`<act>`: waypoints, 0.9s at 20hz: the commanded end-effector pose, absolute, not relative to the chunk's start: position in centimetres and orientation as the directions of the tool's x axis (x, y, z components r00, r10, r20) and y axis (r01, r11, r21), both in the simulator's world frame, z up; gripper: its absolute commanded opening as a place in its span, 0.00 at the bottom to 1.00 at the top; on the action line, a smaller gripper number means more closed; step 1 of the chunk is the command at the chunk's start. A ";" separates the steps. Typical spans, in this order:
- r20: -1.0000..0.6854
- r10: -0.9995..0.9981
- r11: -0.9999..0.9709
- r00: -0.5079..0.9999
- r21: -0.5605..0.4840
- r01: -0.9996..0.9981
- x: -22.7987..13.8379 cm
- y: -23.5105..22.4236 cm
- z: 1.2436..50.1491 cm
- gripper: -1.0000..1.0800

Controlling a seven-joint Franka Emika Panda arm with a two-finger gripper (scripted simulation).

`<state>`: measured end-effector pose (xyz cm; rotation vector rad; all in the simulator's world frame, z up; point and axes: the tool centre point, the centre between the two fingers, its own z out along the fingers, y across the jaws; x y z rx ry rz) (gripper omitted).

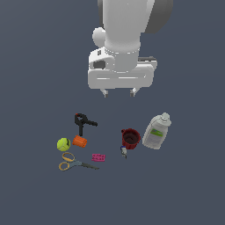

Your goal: Pick up a designated object from a clutter of objects.

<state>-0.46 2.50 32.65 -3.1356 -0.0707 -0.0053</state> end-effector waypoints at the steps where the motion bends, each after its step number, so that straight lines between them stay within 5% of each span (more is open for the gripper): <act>1: 0.003 0.045 -0.999 0.999 -0.005 0.045 -0.5 2.5 32.6 0.96; 18: 0.008 0.084 -0.996 0.996 0.020 0.084 0.1 0.9 32.7 0.96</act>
